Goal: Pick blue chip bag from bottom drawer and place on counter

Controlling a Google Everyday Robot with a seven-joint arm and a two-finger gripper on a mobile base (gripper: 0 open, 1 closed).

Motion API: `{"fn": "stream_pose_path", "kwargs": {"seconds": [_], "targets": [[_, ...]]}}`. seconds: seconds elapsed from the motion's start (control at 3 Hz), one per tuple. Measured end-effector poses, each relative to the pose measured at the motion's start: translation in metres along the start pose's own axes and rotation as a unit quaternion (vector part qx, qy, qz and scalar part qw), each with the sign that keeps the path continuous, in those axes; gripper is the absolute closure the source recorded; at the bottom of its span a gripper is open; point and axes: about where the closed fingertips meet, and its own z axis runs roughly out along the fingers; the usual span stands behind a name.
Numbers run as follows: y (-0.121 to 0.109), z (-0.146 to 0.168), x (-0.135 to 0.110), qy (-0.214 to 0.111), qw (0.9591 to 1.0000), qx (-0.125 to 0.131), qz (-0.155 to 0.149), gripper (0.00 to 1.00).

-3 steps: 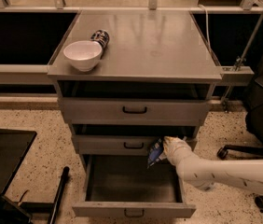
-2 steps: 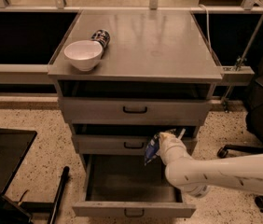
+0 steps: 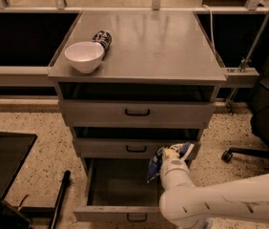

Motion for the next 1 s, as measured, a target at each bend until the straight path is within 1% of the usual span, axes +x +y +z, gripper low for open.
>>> {"fn": "stream_pose_path", "kwargs": {"seconds": [0.33, 0.67, 1.0], "targets": [[-0.002, -0.01, 0.001, -0.007, 0.9999, -0.012, 0.007, 1.0], [0.003, -0.064, 0.007, -0.011, 0.9987, -0.036, 0.034, 1.0], [0.005, -0.14, 0.023, -0.003, 0.999, -0.019, 0.041, 1.0]]}}
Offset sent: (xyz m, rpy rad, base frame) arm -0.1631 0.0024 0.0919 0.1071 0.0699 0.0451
